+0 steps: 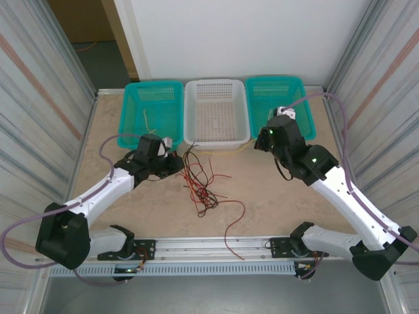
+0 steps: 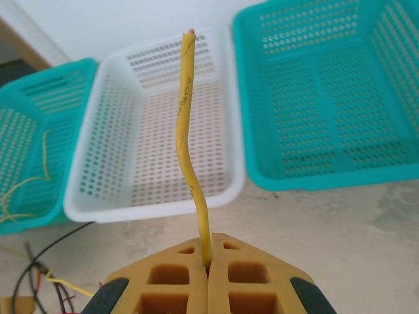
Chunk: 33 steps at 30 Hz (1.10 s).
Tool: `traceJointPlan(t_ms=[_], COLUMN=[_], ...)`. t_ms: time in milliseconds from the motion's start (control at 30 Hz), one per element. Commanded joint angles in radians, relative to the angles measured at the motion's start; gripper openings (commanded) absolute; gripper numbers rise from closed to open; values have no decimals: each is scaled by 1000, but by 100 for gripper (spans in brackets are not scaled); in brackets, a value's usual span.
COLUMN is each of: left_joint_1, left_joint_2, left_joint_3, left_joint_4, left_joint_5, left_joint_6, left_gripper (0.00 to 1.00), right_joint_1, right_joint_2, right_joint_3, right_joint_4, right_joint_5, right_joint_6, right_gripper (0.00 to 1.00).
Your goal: Untangle the cables
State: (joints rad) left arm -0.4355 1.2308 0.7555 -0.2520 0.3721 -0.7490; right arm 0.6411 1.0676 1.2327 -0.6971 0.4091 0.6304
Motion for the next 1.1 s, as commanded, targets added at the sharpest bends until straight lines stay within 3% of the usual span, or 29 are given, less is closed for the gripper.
traceJointPlan(t_ms=[0,300,367,433,767,833,967,1067], left_joint_1=[19,-29,-66,-109,-208,-219,-220,-236], left_joint_2=[-10,55,72,81,31,-5,-51,-61], left_joint_3=[-24,-73,-55,-28,157,226,349,412], left_joint_4=[-99,-69,-76,-98,-223,-255,-302,-270], left_joint_5=[-106,-119,-121,-151,-266,-275,-275,-188], left_joint_6=[40,60,85,113,243,310,448,571], left_gripper=[0,2,24,37,72,98,99,99], right_joint_1=[-81,-244,-262,-262,-240,-205,-149,-124], right_joint_2=[-63,-122,-129,-131,-44,-15,39,75], right_joint_3=[-6,74,87,99,246,277,337,374], right_joint_4=[-68,-137,-118,-89,-8,-5,2,20], right_joint_5=[4,-22,-78,-129,-331,-314,-279,-282], right_joint_6=[5,-56,-71,-87,-149,-168,-199,-210], right_gripper=[0,0,0,0,0,0,0,0])
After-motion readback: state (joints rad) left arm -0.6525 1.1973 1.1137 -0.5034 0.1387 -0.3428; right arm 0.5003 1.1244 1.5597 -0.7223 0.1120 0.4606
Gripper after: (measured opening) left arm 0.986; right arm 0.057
